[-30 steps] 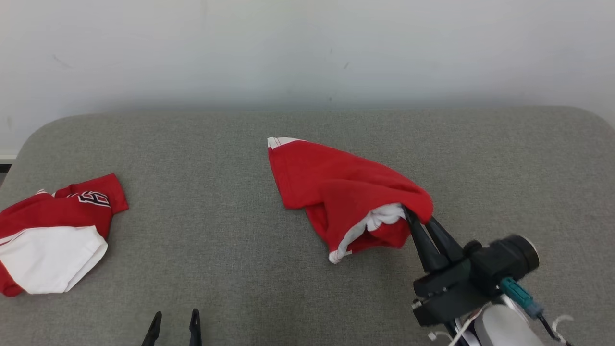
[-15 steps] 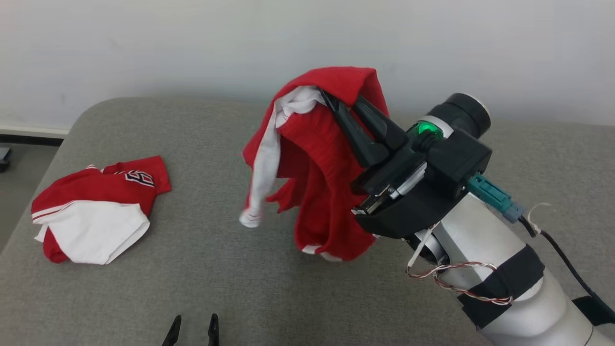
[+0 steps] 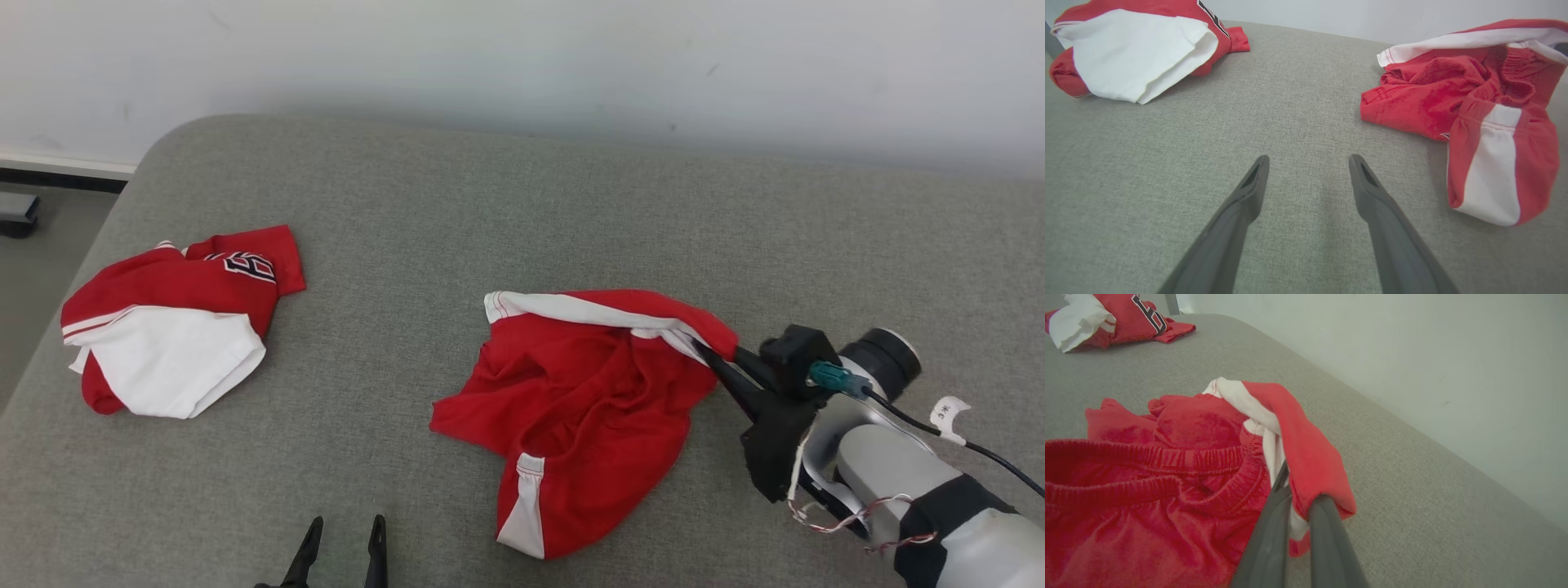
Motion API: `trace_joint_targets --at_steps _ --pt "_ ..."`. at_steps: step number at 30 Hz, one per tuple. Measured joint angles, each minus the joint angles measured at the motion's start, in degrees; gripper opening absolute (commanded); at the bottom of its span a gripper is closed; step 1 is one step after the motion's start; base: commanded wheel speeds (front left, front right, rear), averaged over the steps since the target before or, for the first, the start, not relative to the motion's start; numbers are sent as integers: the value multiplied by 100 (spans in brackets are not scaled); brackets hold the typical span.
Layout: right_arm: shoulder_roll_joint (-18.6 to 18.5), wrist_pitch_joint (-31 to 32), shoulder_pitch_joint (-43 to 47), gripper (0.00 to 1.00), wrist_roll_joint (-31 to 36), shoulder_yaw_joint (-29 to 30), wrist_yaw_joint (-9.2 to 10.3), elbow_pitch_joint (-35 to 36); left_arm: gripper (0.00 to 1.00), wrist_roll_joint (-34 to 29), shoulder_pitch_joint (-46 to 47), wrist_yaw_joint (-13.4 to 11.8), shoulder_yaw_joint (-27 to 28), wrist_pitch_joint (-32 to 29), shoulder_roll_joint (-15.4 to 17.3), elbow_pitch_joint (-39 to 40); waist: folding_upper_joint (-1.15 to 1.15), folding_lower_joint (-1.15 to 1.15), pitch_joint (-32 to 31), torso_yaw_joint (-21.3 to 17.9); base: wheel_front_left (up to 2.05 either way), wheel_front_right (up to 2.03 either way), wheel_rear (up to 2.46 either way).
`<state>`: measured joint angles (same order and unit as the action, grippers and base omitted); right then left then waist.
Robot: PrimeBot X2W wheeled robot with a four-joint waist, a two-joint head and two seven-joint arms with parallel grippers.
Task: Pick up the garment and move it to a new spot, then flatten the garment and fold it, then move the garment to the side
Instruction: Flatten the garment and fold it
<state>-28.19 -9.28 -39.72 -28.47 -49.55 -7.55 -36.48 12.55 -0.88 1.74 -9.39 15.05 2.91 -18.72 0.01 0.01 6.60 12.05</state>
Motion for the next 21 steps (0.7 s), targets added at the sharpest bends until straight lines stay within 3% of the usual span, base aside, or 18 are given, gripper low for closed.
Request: trace_joint_targets --at_steps 1,2,3,8,12,16,21 --pt "-73 -55 35 5 -29 -64 0 -149 100 -1 26 -2 -4 0 -2 7 0 1 34 -14 0 0 0" --pt "-113 -105 66 28 -88 -67 0 -307 100 -5 32 -1 8 0 0 5 0 0 58 -37 0 0 0" --pt "-124 -180 99 100 -167 -2 0 -503 100 -22 32 -1 16 0 0 4 0 0 75 -67 0 0 0" --pt "-143 -508 14 100 -69 809 0 -1623 100 -73 114 29 56 0 -2 -43 0 0 97 -263 0 0 0" --pt "7 -567 -148 100 327 1621 0 -2009 100 -159 114 71 110 0 0 -71 0 0 60 -402 0 0 0" --pt "247 -583 -20 100 767 2162 0 -1519 100 -198 109 110 135 0 -2 -91 0 0 -16 -490 0 0 0" --pt "720 -584 500 100 887 1691 0 -378 100 -205 92 130 135 0 0 -131 0 -1 -111 -512 0 0 0"
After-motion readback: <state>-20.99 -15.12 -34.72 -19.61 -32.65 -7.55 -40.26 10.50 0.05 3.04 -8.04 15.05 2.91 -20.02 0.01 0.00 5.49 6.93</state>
